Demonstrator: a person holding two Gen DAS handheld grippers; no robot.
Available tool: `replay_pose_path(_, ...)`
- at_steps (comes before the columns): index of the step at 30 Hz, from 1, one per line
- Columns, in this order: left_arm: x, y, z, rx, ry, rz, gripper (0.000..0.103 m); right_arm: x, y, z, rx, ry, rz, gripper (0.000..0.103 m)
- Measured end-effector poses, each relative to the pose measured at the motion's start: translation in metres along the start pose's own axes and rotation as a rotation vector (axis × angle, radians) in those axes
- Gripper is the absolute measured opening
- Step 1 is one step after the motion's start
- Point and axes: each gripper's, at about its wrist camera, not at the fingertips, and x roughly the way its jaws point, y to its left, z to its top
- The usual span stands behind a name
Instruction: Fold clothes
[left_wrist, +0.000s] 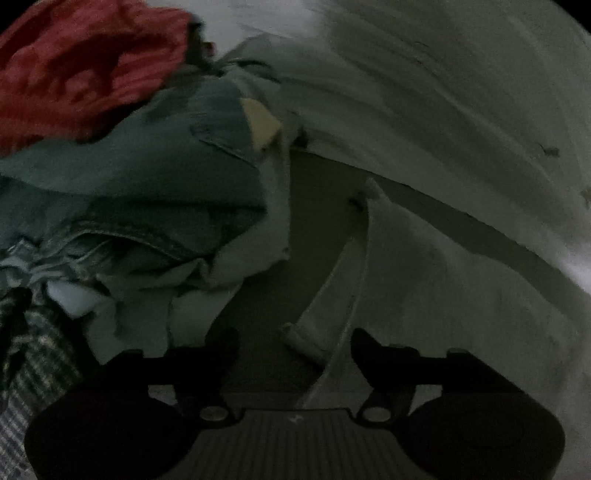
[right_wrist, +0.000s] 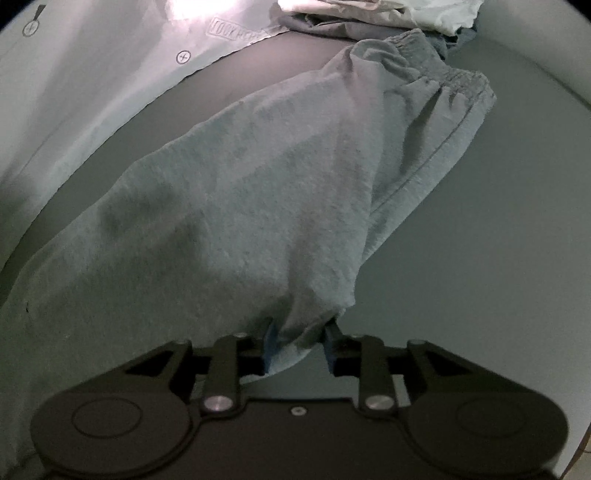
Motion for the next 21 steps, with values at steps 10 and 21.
replay_pose_path(10, 0.017, -0.032, -0.014, 0.124, -0.082, 0.018, 0.049, 0.002, 0.004, -0.002, -0.03, -0.006, -0.006, 0.031)
replay_pose_path(21, -0.03, -0.092, 0.022, 0.016, -0.189, -0.135, 0.007, 0.002, -0.014, -0.001, 0.026, -0.007, 0.078, 0.03)
